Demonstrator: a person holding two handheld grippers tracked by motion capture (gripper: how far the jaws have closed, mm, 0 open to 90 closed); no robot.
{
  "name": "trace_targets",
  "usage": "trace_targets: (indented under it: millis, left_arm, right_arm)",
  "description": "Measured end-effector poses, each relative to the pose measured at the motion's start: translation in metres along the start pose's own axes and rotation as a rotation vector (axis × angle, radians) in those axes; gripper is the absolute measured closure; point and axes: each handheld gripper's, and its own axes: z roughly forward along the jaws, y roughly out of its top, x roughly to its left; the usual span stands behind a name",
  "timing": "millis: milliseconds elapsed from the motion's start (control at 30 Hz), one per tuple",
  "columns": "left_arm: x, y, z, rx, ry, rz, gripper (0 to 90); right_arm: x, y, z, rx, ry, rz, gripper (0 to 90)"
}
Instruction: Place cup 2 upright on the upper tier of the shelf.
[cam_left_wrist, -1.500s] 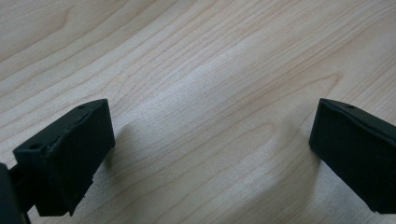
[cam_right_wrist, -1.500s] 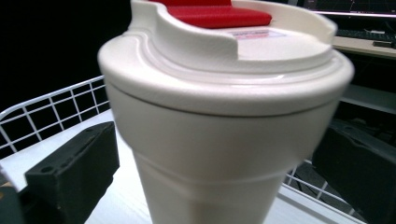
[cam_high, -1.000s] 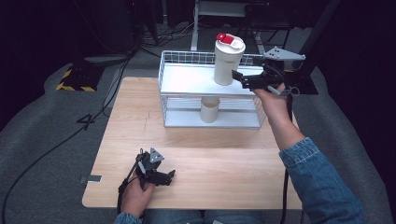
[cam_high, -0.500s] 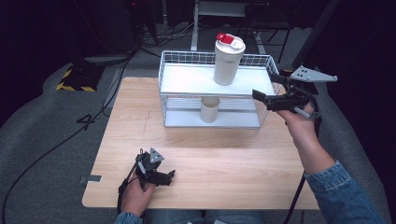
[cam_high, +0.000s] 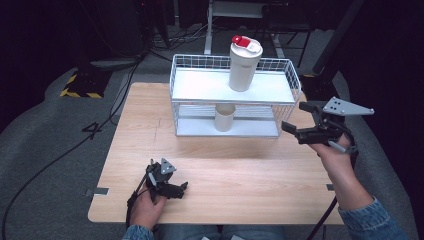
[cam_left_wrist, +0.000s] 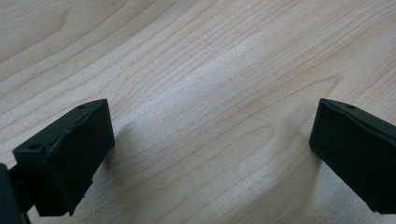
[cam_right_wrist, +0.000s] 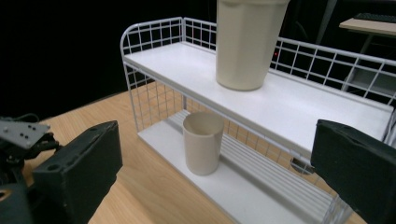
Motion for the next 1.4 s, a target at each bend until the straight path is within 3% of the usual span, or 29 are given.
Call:
trace_targets:
  millis: [200, 300, 333, 500, 867, 900, 1067, 1167, 1400]
  left_arm:
    - [0.0, 0.0, 0.0, 0.0, 0.0, 0.0, 0.6]
    - [0.0, 0.0, 0.0, 0.0, 0.0, 0.0, 0.6]
    - [0.0, 0.0, 0.0, 0.0, 0.0, 0.0, 0.6]
    - [0.0, 0.0, 0.0, 0.0, 0.0, -0.001, 0.6]
    - [0.0, 0.0, 0.0, 0.0, 0.0, -0.001, 0.6]
    - [0.0, 0.0, 0.0, 0.0, 0.0, 0.0, 0.6]
    - [0.0, 0.0, 0.0, 0.0, 0.0, 0.0, 0.6]
    - [0.0, 0.0, 0.0, 0.0, 0.0, -0.001, 0.6]
    - [0.0, 0.0, 0.0, 0.0, 0.0, 0.0, 0.5]
  right_arm:
    - [0.008, -0.03, -0.012, 0.018, 0.005, 0.023, 3.4]
    - [0.011, -0.055, -0.015, 0.028, -0.001, 0.051, 3.7]
    - [0.011, -0.055, -0.015, 0.028, -0.001, 0.051, 3.7]
    - [0.01, -0.086, -0.021, 0.07, -0.032, 0.085, 5.3]
    - [0.009, -0.138, -0.02, 0.123, -0.069, 0.105, 6.1]
    - [0.01, -0.145, -0.016, 0.162, -0.067, 0.102, 6.7]
    - [0.012, -0.163, -0.008, 0.215, -0.065, 0.099, 7.5]
    - [0.014, -0.179, 0.0, 0.282, -0.076, 0.098, 7.7]
    - [0.015, -0.197, 0.009, 0.357, -0.089, 0.098, 7.9]
